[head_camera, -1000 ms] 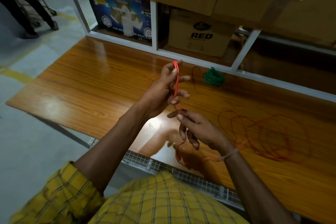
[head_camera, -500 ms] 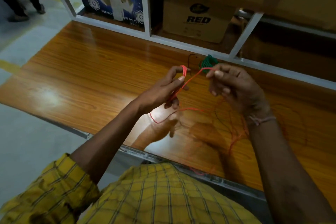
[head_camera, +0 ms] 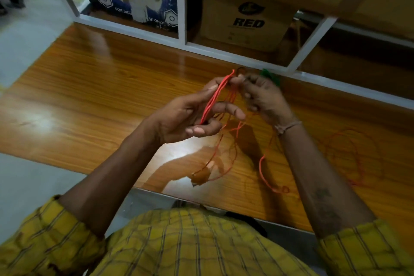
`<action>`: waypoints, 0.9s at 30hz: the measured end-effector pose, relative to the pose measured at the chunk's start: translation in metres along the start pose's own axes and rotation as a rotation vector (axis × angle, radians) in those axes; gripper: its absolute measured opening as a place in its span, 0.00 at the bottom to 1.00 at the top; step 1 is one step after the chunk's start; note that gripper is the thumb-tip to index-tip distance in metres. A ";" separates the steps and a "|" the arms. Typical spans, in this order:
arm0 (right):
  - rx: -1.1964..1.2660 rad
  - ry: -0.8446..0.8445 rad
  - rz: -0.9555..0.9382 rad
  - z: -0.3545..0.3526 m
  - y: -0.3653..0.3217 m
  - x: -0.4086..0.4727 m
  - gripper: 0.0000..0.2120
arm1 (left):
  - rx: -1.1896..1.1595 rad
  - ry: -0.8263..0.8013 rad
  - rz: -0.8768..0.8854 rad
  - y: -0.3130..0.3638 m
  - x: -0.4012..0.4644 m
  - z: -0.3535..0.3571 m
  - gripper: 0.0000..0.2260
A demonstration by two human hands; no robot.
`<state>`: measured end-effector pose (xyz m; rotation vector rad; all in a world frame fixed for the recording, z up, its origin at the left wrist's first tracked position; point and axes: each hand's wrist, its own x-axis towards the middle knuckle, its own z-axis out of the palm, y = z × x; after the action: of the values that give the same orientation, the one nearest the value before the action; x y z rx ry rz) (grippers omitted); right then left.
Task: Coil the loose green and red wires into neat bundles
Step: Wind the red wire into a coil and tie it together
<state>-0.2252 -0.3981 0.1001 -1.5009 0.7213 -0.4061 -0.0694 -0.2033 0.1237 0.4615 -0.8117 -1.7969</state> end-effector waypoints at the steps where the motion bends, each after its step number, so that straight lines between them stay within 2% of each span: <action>1: -0.007 -0.003 0.030 0.009 0.008 -0.002 0.19 | -0.009 0.003 0.022 0.003 0.000 -0.002 0.20; 6: 0.059 -0.078 0.213 0.054 0.038 -0.030 0.18 | 0.041 0.168 0.113 0.015 0.009 -0.008 0.20; 9: 0.098 -0.216 0.267 0.075 0.041 -0.053 0.20 | 0.012 0.284 0.161 0.015 0.017 -0.019 0.19; 11: 0.101 -0.313 0.306 0.080 0.039 -0.066 0.16 | 0.075 0.400 0.188 0.013 0.024 -0.026 0.19; 14: 0.108 -0.461 0.337 0.078 0.034 -0.075 0.12 | 0.422 0.615 0.211 0.008 0.032 -0.035 0.18; 17: 0.054 -0.546 0.323 0.066 0.022 -0.077 0.15 | 0.869 0.731 0.233 0.000 0.033 -0.049 0.20; 20: -0.027 -0.594 0.307 0.043 0.006 -0.072 0.15 | 1.422 0.757 0.081 -0.004 0.026 -0.067 0.23; 22: -0.026 -0.599 0.296 0.024 -0.004 -0.068 0.15 | 1.574 0.712 -0.043 -0.002 0.016 -0.074 0.22; 25: -0.005 -0.489 0.264 -0.002 -0.010 -0.058 0.14 | 1.496 0.607 -0.221 0.003 0.001 -0.076 0.20; 27: -0.055 -0.417 0.188 -0.013 -0.011 -0.048 0.11 | 1.181 0.540 -0.313 0.002 -0.006 -0.072 0.17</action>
<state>-0.2672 -0.3770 0.1205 -1.4905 0.5362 0.0710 -0.0188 -0.2201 0.0752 1.8171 -1.3858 -1.1577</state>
